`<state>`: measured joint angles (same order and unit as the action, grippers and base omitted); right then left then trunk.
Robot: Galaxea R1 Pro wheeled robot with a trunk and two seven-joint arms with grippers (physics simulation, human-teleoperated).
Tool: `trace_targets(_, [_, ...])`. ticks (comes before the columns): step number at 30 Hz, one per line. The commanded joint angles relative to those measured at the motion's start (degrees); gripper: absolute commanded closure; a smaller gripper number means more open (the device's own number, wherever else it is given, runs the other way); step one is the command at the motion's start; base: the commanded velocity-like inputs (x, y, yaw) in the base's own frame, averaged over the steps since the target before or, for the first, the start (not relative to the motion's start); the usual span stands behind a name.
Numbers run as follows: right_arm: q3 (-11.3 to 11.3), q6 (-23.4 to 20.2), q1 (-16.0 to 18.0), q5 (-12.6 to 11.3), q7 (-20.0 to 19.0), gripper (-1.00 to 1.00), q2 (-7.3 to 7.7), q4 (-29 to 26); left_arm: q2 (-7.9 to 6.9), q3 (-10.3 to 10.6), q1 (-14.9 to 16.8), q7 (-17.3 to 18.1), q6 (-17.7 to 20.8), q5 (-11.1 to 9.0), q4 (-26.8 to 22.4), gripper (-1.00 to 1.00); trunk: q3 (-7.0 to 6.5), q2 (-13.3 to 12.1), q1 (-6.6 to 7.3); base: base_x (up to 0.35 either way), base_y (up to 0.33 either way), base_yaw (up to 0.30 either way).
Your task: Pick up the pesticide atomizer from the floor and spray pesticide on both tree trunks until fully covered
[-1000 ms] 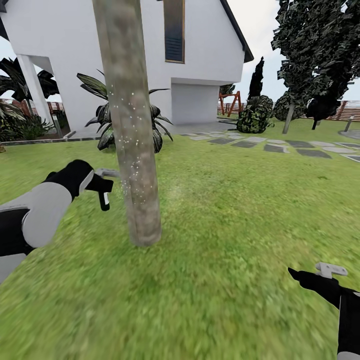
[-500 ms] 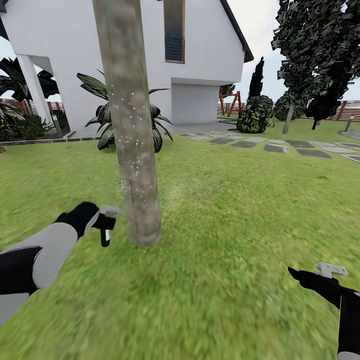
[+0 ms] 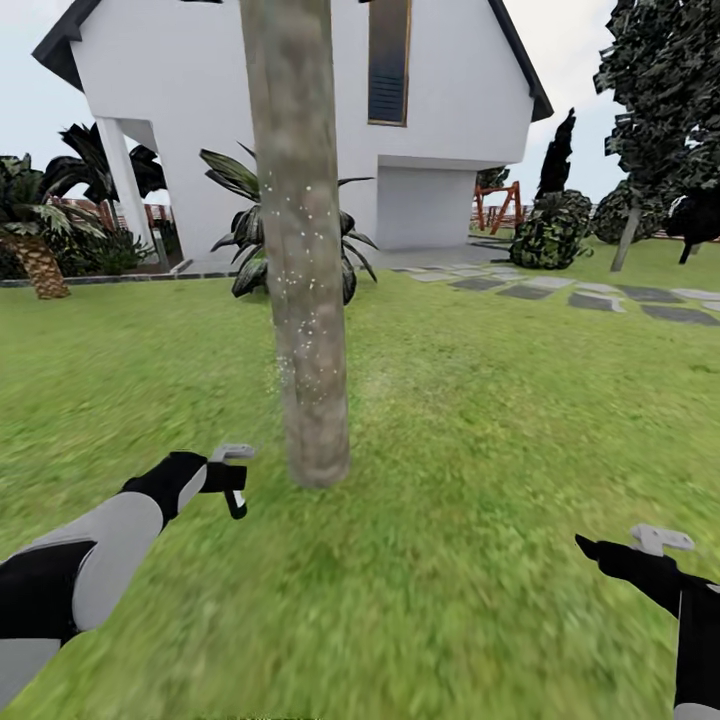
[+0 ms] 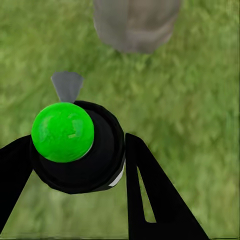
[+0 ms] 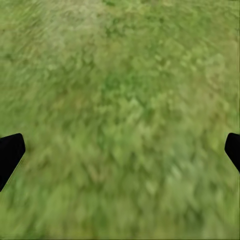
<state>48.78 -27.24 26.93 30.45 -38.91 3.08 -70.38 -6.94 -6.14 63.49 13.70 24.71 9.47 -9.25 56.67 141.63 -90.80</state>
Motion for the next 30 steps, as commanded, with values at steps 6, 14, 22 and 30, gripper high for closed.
trace_targets(6, [0.0, 0.0, 0.0, 0.03, -0.08, -1.0, -0.09, -0.16, 1.29, -0.01, -0.64, 0.01, -0.09, -0.06, 0.01, 1.0, 0.0, 0.0, 0.0, 0.005, -0.165, 0.218])
trace_targets(14, [0.0, 0.0, 0.0, -0.04, -0.11, -1.0, -0.26, -0.11, 1.49, 0.0, -0.65, 0.0, -0.1, -0.07, 0.02, 1.0, 0.0, 0.0, 0.0, 0.086, -0.315, 0.016])
trace_targets(22, [-0.09, 0.0, -0.03, 0.09, -0.08, -1.0, -0.42, -0.11, 1.49, 0.03, -0.65, -0.06, -0.1, -0.07, 0.03, 1.0, 0.0, 0.0, 0.0, 0.096, -0.319, 0.099])
trace_targets(30, [-0.09, -0.02, 0.01, 0.11, -0.1, -1.0, -0.44, -0.11, 1.74, 0.07, -0.65, -0.07, -0.1, -0.07, 0.03, 1.0, 0.0, 0.0, 0.0, 0.046, -0.319, 0.247])
